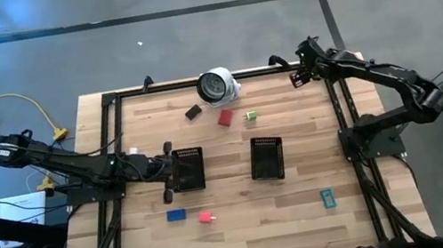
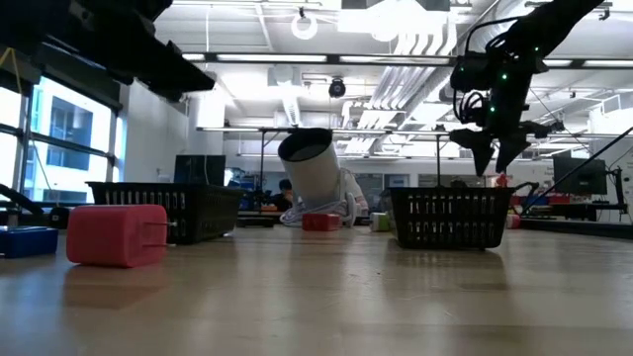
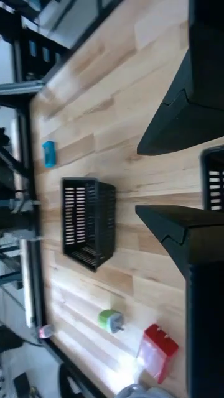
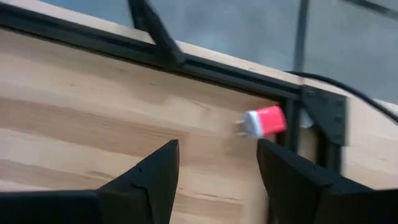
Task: Pick & Place Office items
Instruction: Put the green charger adapter into the left black bin
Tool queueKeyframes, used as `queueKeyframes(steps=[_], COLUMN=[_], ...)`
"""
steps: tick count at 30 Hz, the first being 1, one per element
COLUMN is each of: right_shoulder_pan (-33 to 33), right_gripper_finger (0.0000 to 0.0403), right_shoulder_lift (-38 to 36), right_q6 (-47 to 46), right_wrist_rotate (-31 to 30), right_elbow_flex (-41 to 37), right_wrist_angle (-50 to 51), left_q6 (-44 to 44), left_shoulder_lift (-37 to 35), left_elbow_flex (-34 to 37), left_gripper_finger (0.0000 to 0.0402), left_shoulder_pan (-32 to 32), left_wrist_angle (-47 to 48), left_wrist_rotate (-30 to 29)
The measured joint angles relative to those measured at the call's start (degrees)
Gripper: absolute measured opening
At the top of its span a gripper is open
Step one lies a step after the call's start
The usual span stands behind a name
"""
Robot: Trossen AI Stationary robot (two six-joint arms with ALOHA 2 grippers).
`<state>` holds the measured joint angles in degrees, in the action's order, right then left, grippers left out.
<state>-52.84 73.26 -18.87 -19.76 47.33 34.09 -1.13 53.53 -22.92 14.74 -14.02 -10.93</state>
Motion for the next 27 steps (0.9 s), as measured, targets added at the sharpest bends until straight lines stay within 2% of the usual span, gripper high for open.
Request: queueKeyframes(steps=[11, 16, 22, 27], right_shoulder_pan=[-0.42, -0.41, -0.19, -3.28], right_gripper_finger=[0.0203, 0.0203, 0.0203, 0.0203], right_shoulder_lift=[0.08, 0.2, 3.5, 9.55], right_q6=[-1.09, -2.53, -1.52, 0.8], right_wrist_rotate=[9.36, 10.76, 5.33, 1.4], right_elbow_flex=[0.0, -0.02, 0.1, 5.21], right_wrist_angle=[-8.08, -19.17, -33.06, -24.83], left_q6=[-0.29, 1.85, 2.3, 0.52], left_shoulder_lift=[6.2, 6.81, 6.8, 7.36], left_elbow_flex=[0.0, 0.0, 0.0, 0.02], left_gripper_finger=[0.0135, 0.0135, 0.0135, 0.0135], left_shoulder_pan=[-0.04, -0.09, -2.37, -5.48], left_wrist_angle=[-4.49, -7.99, -10.08, -10.22], left_wrist_rotate=[0.97, 0.96, 3.41, 7.3])
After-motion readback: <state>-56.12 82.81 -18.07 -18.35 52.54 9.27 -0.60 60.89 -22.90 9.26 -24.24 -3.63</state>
